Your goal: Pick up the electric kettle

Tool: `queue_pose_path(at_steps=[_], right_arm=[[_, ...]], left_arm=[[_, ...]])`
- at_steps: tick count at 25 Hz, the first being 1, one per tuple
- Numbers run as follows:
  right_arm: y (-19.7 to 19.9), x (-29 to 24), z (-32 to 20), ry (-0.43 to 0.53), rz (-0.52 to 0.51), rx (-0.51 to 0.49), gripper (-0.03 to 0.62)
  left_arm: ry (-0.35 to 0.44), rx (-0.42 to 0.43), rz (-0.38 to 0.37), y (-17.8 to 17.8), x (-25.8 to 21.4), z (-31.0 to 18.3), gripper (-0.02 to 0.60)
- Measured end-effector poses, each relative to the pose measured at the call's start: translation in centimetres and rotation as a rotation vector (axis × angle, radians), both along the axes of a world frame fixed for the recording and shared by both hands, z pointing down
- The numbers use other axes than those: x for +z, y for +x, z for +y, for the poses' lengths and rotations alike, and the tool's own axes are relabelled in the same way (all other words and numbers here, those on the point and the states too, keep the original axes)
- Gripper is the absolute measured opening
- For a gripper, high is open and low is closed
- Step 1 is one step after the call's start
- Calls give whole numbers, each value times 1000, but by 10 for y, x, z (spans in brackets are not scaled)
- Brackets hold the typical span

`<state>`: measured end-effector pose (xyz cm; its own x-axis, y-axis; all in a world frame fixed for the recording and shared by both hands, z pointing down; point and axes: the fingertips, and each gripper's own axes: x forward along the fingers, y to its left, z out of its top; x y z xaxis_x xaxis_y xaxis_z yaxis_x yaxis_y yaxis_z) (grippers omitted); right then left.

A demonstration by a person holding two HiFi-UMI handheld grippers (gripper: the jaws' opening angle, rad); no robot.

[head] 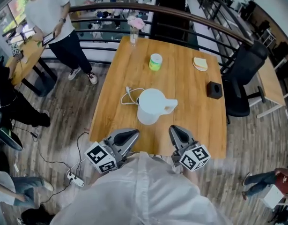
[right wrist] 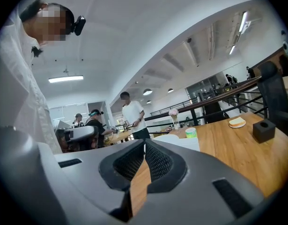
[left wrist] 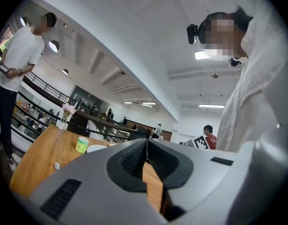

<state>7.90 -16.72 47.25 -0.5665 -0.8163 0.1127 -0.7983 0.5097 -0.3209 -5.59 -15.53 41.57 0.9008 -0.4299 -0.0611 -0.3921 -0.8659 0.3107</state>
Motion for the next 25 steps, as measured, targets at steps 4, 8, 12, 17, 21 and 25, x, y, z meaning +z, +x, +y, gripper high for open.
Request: queue_pose_path(at_steps=[4, 8, 12, 17, 21, 25], right_arm=[[21, 17, -18, -8, 45, 26, 17], [38, 32, -35, -12, 87, 53, 17], [47, 38, -47, -2, 109, 50, 17], [54, 47, -58, 7, 130, 34, 17], [50, 56, -66, 23, 151, 0, 18], [48, 68, -72, 5, 167, -16, 45]], left_arm=[[-8, -47, -18, -5, 4, -5, 8], [-13, -85, -41, -12, 6, -7, 8], [-22, -118, -54, -18, 6, -7, 8], [-34, -115, -78, -16, 11, -6, 8], [-42, -110, -94, -17, 13, -6, 8], [-48, -115, -105, -18, 15, -6, 8]])
